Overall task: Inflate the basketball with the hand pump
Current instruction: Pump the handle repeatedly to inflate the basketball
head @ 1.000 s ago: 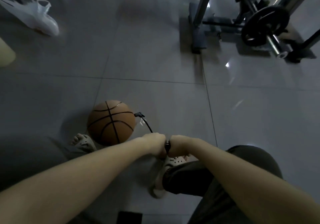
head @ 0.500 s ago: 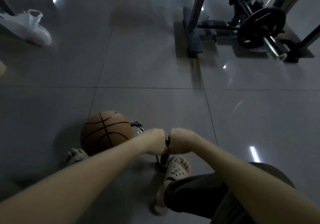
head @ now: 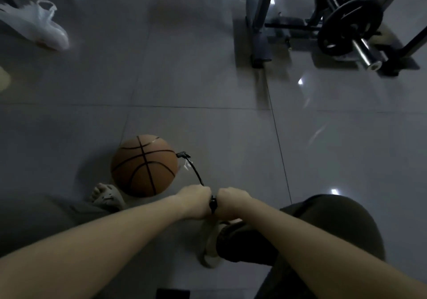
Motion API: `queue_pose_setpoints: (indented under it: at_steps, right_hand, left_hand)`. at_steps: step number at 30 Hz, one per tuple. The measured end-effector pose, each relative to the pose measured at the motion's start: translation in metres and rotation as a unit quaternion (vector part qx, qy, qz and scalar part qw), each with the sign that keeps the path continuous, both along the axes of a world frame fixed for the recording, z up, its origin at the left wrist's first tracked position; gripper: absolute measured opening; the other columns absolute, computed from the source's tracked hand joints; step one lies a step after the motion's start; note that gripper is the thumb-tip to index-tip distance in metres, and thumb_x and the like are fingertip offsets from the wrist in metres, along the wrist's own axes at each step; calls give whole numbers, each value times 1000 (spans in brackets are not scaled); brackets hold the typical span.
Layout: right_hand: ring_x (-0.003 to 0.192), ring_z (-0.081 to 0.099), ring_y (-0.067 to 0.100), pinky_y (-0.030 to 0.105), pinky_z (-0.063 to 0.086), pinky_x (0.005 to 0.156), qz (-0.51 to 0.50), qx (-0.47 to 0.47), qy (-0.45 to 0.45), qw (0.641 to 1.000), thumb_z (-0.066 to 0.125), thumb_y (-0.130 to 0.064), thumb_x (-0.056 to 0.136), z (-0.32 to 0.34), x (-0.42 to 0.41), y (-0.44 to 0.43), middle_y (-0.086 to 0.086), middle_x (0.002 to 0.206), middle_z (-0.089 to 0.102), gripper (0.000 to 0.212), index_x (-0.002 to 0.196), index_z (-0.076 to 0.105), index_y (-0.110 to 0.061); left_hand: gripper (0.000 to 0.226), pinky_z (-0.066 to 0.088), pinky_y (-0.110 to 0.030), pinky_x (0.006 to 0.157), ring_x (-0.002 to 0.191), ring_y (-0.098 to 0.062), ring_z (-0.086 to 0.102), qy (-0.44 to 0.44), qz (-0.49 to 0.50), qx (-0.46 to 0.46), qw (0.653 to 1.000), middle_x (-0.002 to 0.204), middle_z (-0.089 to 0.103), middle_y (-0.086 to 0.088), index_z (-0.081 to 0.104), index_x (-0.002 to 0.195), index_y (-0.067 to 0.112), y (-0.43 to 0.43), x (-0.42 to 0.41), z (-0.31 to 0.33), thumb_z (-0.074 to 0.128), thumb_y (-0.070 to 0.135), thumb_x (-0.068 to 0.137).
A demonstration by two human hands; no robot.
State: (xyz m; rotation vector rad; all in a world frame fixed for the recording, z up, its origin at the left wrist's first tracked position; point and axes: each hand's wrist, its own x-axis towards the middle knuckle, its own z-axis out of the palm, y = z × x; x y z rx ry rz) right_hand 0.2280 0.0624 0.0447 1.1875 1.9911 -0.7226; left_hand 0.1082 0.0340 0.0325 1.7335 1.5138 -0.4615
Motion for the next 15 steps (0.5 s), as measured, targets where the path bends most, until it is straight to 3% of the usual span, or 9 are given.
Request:
queue_pose_setpoints:
  at_steps: [2,4,6,8,11,15]
  right_hand:
    - [86,60,29,34,49,76,-6,-22,6,1000,67,-25,89,26,-3,-4,8,77,53,24,77,53,-10]
    - [71,61,27,33,53,63,12,-36,44,998,75,-26,84,62,-3,9,7,73,60,20,84,66,-9]
    - [53,53,19,28,47,49,8,-50,53,997,76,-27,84,102,-3,35,3,65,57,19,89,68,-10]
    - [48,46,16,25,42,46,-37,-44,67,996,73,-27,86,126,-5,61,2,63,54,17,86,67,-11]
    - [48,44,16,24,39,46,-61,-12,77,995,71,-24,86,106,-8,75,3,62,53,16,78,65,-10]
    - [55,52,18,28,43,51,-62,-14,75,995,72,-23,79,39,-19,80,3,67,59,19,69,60,-12]
  left_hand:
    - [28,43,-34,58,68,-28,56,-5,-9,-22,1000,65,50,-2,47,66,18,-4,-4,28,62,19,89]
    - [30,40,-32,56,63,-29,53,-15,1,-8,1000,58,49,-2,50,60,17,8,-11,64,66,18,86]
    - [23,42,-31,55,60,-26,54,-16,16,2,1000,58,55,-2,61,63,14,31,-17,98,72,23,81]
    - [17,44,-32,55,60,-23,55,-24,49,9,998,63,59,-3,67,70,14,54,-19,120,77,25,77]
    - [17,39,-28,50,55,-18,51,-21,77,20,997,61,56,0,63,68,14,70,-15,108,76,19,78]
    - [8,43,-29,49,54,-19,59,-26,100,9,995,66,68,-4,71,73,12,75,-25,42,73,20,73]
